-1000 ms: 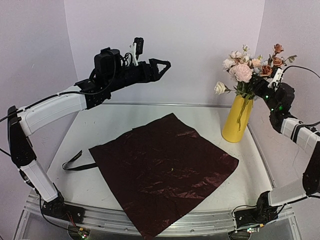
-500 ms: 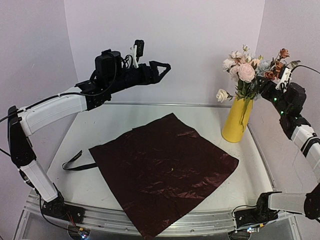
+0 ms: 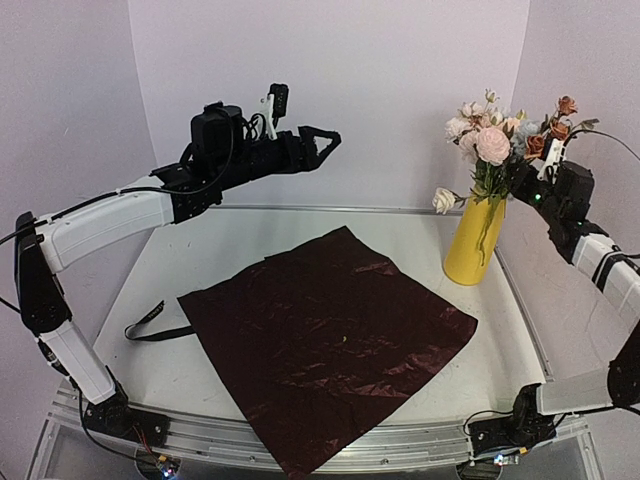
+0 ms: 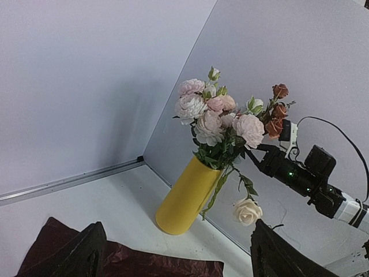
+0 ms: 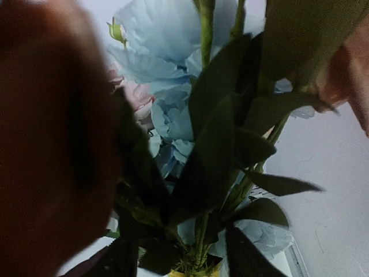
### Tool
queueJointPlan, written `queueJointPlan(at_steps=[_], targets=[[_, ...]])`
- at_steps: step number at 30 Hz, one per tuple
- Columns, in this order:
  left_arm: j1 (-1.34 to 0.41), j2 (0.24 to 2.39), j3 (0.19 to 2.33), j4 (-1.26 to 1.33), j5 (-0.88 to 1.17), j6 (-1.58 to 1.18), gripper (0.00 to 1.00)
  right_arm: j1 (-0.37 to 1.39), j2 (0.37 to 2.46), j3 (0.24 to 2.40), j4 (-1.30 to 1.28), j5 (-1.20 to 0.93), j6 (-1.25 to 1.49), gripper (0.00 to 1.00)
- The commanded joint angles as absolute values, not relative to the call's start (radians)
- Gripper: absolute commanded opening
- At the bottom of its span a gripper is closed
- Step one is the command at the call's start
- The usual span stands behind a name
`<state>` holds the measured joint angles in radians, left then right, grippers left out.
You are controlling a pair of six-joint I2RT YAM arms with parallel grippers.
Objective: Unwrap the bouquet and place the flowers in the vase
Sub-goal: Insert the fake flower into the vase.
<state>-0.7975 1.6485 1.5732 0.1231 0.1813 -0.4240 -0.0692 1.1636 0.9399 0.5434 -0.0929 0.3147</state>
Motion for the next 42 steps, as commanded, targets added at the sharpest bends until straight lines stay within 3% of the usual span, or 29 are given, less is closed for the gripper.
queueJointPlan(at_steps=[1, 7, 10, 17, 24, 29, 33, 35, 38, 42], targets=[[-0.792, 1.589, 1.566, 0.157, 0.171, -0.419, 0.88, -0.066, 1.202, 1.027, 0.609, -0.09, 0.288, 0.43], [-0.792, 1.594, 1.574, 0.157, 0.16, -0.403, 0.88, -0.066, 1.253, 1.057, 0.634, -0.105, 0.287, 0.14], [-0.792, 1.599, 1.578, 0.157, 0.161, -0.397, 0.89, -0.066, 1.269, 1.054, 0.634, -0.13, 0.291, 0.05], [-0.791, 1.616, 1.583, 0.157, 0.164, -0.394, 0.89, -0.066, 1.29, 0.977, 0.624, -0.182, 0.316, 0.03], [-0.792, 1.63, 1.589, 0.157, 0.167, -0.391, 0.89, -0.066, 1.252, 0.935, 0.619, -0.167, 0.316, 0.07], [-0.792, 1.64, 1.598, 0.157, 0.174, -0.393, 0.89, -0.066, 1.203, 0.966, 0.576, -0.164, 0.321, 0.41], [-0.792, 1.636, 1.594, 0.157, 0.175, -0.397, 0.89, -0.066, 1.126, 0.954, 0.504, -0.155, 0.333, 0.77], [-0.792, 1.63, 1.583, 0.156, 0.168, -0.397, 0.89, -0.066, 1.086, 0.931, 0.478, -0.16, 0.338, 0.88], [-0.792, 1.616, 1.562, 0.156, 0.147, -0.395, 0.89, -0.066, 1.028, 0.896, 0.427, -0.188, 0.338, 0.98], [-0.792, 1.601, 1.53, 0.15, 0.081, -0.406, 0.88, -0.065, 0.956, 0.835, 0.396, -0.279, 0.319, 0.98]])
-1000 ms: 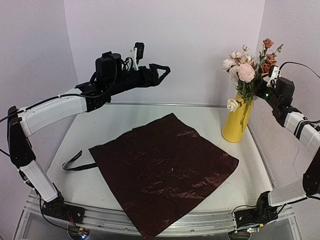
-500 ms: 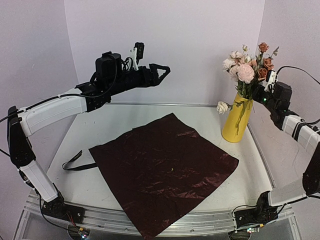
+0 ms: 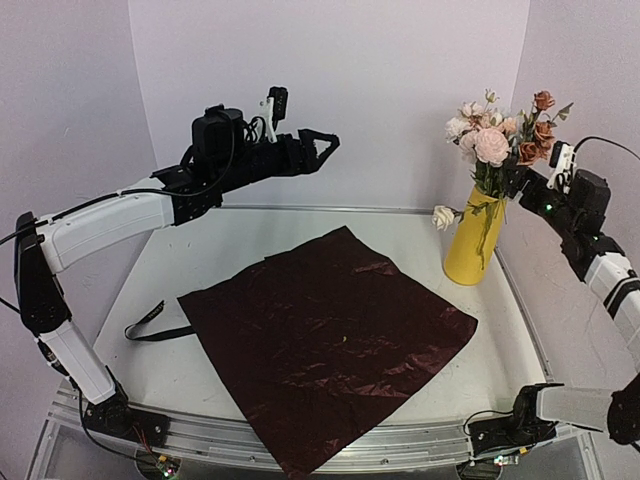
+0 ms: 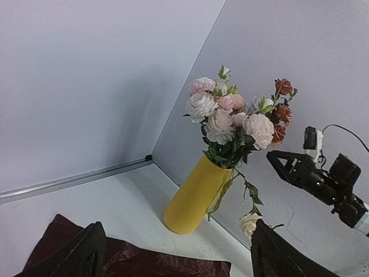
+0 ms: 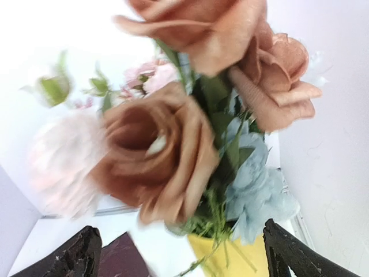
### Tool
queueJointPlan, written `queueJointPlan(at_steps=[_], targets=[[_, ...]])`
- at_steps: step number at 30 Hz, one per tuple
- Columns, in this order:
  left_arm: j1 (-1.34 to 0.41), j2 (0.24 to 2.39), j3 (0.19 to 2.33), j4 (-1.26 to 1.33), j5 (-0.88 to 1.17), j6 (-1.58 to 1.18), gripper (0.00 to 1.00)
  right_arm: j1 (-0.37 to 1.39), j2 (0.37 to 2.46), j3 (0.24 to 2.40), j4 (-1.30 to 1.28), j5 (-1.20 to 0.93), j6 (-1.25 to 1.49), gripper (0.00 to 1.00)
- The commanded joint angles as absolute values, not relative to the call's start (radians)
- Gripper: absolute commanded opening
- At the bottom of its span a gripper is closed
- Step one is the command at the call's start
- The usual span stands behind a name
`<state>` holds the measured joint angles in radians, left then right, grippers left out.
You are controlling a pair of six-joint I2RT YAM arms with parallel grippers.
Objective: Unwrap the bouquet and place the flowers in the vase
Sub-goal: Insert the fake flower into the vase, then reset both arms
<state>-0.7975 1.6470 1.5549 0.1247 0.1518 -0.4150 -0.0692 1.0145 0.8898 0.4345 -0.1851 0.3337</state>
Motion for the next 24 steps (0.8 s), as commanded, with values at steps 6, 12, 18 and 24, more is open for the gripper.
queueJointPlan(at_steps=[6, 12, 18, 24], targets=[[-0.792, 1.563, 1.443, 0.146, 0.009, -0.434, 0.88, -0.066, 0.84, 0.72, 0.37, -0.301, 0.271, 0.98], [-0.792, 1.479, 1.244, 0.147, -0.099, -0.474, 1.0, -0.066, 0.739, 0.565, 0.368, -0.295, 0.226, 0.98], [-0.792, 1.372, 0.99, 0.147, -0.229, -0.421, 1.0, -0.066, 0.728, 0.457, 0.373, -0.253, 0.28, 0.98], [-0.788, 1.254, 0.773, 0.146, -0.511, -0.381, 1.0, -0.064, 0.797, 0.417, 0.352, -0.302, 0.168, 0.98]])
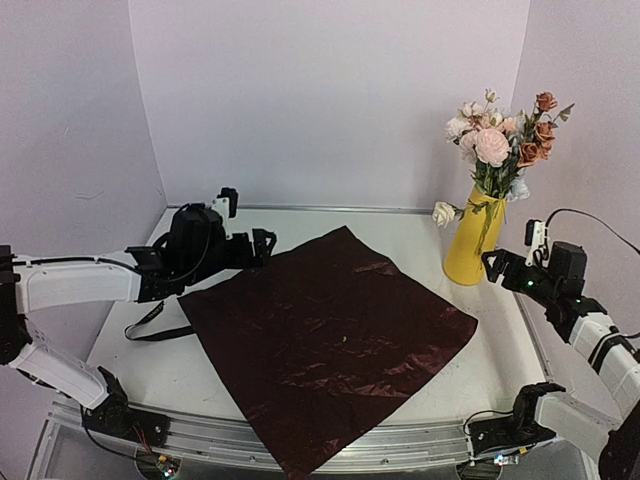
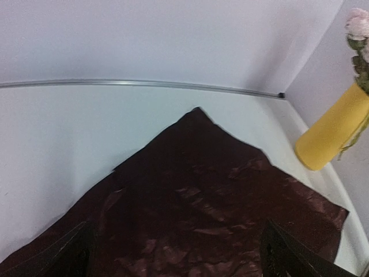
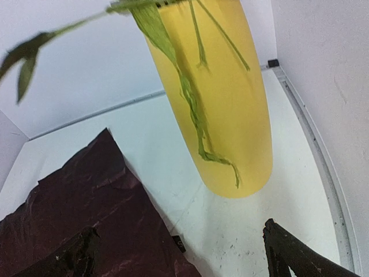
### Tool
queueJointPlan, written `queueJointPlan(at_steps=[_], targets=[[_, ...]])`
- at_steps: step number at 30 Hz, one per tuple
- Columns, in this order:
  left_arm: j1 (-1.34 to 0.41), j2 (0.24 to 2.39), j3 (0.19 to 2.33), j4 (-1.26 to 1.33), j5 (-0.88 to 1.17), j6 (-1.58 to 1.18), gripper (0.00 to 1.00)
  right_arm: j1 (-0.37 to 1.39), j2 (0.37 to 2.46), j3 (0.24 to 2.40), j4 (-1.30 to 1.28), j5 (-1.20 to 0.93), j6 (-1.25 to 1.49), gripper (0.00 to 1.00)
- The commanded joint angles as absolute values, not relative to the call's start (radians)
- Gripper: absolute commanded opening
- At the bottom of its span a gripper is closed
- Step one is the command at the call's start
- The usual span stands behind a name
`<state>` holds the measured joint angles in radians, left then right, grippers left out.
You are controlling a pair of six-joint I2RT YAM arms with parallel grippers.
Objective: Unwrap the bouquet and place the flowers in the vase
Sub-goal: Reset both arms
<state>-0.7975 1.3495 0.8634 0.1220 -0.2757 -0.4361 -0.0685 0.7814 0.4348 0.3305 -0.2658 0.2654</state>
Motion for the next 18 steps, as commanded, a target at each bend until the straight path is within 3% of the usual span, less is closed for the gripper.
queueJointPlan(at_steps=[1, 6, 9, 16, 18], targets=[[-0.78, 1.239, 0.749, 0.146, -0.555, -0.355, 1.0, -0.064, 0.793, 0.408, 0.363, -0.281, 0.149, 0.98], [-0.603, 1.191, 0.637, 0.143, -0.582, -0.32, 1.0, -0.065, 0.775, 0.327, 0.532, -0.137, 0.054, 0.98], [-0.439, 1.175, 0.57, 0.211, -0.532, -0.318, 1.0, -0.065, 0.814, 0.253, 0.78, -0.121, 0.038, 0.98], [-0.258, 1.364, 0.46, 0.575, -0.502, -0.174, 1.0, -0.065, 1.168, 0.182, 1.319, -0.076, 0.055, 0.98], [-0.234, 1.41, 0.408, 0.725, -0.491, -0.148, 1.0, -0.064, 1.262, 0.231, 1.334, -0.091, 0.032, 0.98]])
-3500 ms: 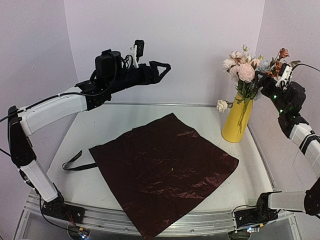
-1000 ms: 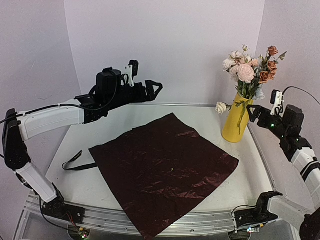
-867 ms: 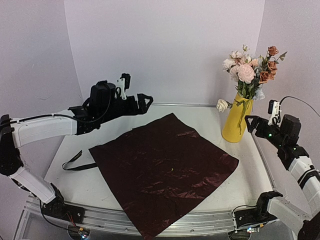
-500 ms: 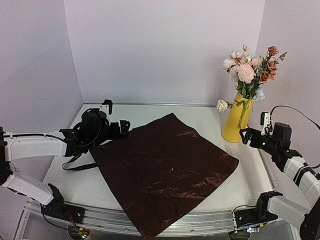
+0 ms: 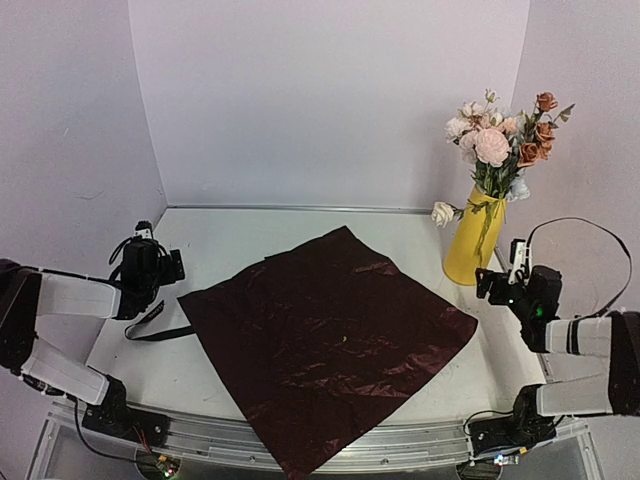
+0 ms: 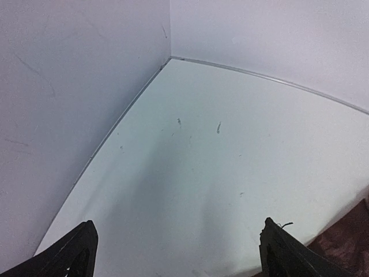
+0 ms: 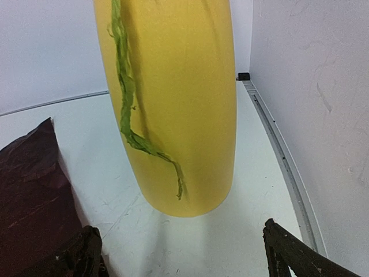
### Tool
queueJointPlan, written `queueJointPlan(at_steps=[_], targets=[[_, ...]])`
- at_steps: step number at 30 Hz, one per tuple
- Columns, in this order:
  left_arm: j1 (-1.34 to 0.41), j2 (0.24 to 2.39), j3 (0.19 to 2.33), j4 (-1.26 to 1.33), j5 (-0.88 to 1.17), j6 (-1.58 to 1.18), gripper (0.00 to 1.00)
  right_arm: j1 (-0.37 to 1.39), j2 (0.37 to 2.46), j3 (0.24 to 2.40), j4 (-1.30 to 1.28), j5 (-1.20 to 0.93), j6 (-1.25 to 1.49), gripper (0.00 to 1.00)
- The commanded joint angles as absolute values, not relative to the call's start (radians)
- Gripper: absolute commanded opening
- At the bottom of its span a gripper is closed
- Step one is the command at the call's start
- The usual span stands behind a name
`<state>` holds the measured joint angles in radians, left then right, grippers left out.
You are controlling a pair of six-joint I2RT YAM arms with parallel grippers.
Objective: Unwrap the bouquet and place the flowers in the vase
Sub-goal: Reset both arms
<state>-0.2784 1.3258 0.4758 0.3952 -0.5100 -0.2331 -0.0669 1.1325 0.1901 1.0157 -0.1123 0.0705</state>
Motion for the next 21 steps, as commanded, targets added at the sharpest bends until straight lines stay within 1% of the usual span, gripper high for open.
queueJointPlan(at_steps=[1, 3, 7, 9, 10, 14, 21], targets=[[-0.226, 1.439, 0.383, 0.809, -0.484, -0.132, 1.0, -0.064, 1.298, 0.264, 1.291, -0.087, 0.03, 0.98], [-0.214, 1.493, 0.361, 0.889, -0.469, -0.101, 1.0, -0.064, 1.368, 0.243, 1.38, -0.103, 0.022, 0.98], [-0.197, 1.575, 0.371, 0.994, -0.432, -0.033, 1.0, -0.059, 1.522, 0.128, 1.749, -0.168, 0.011, 0.98], [-0.177, 1.601, 0.338, 1.063, -0.421, -0.049, 1.0, -0.058, 1.494, 0.155, 1.639, -0.166, 0.009, 0.98], [-0.168, 1.611, 0.318, 1.109, -0.39, -0.05, 1.0, -0.057, 1.503, 0.166, 1.631, -0.153, 0.009, 0.98], [-0.148, 1.651, 0.295, 1.18, -0.319, -0.046, 1.0, -0.049, 1.515, 0.259, 1.474, -0.093, 0.022, 0.98], [-0.116, 1.657, 0.301, 1.181, -0.229, -0.038, 1.0, -0.04, 1.517, 0.265, 1.465, -0.084, 0.014, 0.98]])
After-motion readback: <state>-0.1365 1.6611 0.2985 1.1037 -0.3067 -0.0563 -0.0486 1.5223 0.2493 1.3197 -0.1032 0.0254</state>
